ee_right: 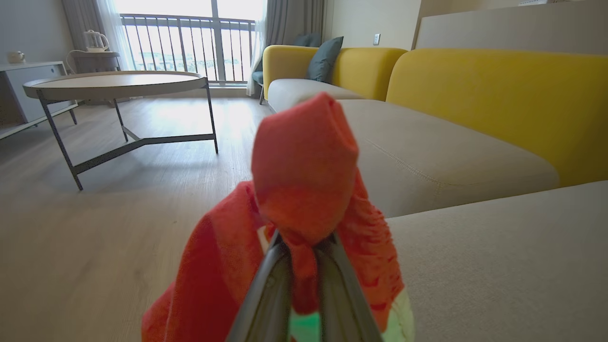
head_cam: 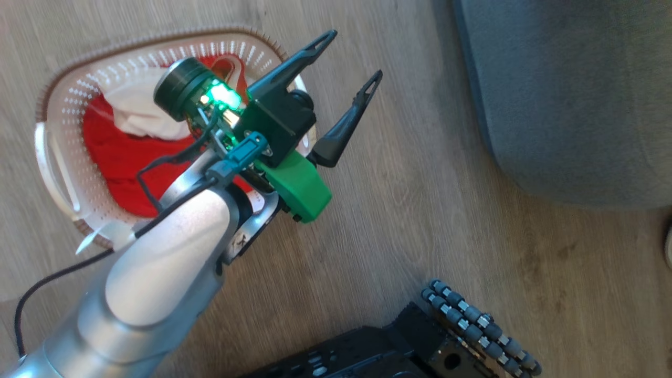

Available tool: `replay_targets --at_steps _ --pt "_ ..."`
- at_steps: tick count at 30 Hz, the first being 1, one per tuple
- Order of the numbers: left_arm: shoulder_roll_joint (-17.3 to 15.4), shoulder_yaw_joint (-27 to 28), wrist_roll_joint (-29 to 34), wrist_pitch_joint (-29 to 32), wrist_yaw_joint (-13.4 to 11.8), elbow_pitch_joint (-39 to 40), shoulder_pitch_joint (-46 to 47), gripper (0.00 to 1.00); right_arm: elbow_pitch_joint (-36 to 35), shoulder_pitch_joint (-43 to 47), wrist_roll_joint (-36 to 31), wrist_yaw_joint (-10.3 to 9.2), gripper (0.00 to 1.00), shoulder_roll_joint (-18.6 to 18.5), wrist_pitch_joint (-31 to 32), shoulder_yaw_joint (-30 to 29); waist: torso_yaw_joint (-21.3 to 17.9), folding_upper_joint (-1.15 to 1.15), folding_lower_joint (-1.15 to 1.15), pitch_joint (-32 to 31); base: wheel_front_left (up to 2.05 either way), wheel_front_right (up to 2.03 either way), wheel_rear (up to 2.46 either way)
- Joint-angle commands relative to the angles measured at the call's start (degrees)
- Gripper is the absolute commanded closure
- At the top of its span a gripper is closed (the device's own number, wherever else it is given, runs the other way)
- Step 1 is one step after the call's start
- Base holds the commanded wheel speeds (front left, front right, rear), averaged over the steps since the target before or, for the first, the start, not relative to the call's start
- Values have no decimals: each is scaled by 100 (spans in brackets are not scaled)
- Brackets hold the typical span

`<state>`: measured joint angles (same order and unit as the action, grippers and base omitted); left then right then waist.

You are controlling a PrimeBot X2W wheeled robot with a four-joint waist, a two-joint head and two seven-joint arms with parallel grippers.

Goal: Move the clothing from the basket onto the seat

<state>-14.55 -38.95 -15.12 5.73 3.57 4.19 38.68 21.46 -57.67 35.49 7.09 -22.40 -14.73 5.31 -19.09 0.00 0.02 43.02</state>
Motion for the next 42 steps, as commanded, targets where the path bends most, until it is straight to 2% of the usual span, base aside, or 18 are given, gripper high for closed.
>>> replay_targets --at_steps 1,8,12,17,21,26,27,30,31,32,37,42 --pt "-77 148 41 10 23 199 48 0 -74 17 50 40 100 -196 -27 -98 39 0 -2 180 0 0 0" --pt "-74 187 -41 -79 -90 181 -89 0 1103 -1104 414 40 100 -922 138 -1012 217 0 -2 234 0 0 0" --pt "-122 286 -131 -167 -173 238 -218 0 1785 -1525 207 40 100 -1419 453 -1475 375 0 -2 351 0 0 0" --pt "-178 312 -159 -172 -267 412 -359 0 2360 -1855 19 40 100 -1823 483 -2129 519 0 -2 622 0 0 0" --pt "-248 322 -151 -118 -332 538 -436 0 2900 -1759 -151 40 100 -1763 308 -2524 601 0 -2 855 0 0 0" --pt "-335 294 -91 -29 -391 639 -489 0 3587 -1502 -446 40 100 -1371 85 -2782 708 0 -2 949 0 0 0" --pt "-342 293 -86 -20 -405 659 -494 0 3699 -1465 -505 40 95 -1301 54 -2831 729 0 -2 937 0 0 0" --pt "-356 368 -117 3 -492 730 -516 0 3876 -1416 -662 40 52 -1110 3 -2870 743 0 -2 892 0 0 0" --pt "-374 399 -137 13 -508 750 -521 0 3908 -1413 -704 40 13 -1068 -6 -2882 736 0 -2 872 0 0 0" --pt "-400 428 -148 19 -518 766 -523 0 3930 -1410 -739 40 0 -1017 -12 -2883 725 0 -2 845 0 0 0" --pt "-470 533 -228 -23 -538 774 -520 0 3871 -1333 -884 40 0 -869 -24 -2807 625 0 -2 645 0 0 0" --pt "-313 556 -429 -279 -488 483 -503 0 3491 -827 -963 40 0 -822 -26 -2439 634 0 -2 247 0 0 0"
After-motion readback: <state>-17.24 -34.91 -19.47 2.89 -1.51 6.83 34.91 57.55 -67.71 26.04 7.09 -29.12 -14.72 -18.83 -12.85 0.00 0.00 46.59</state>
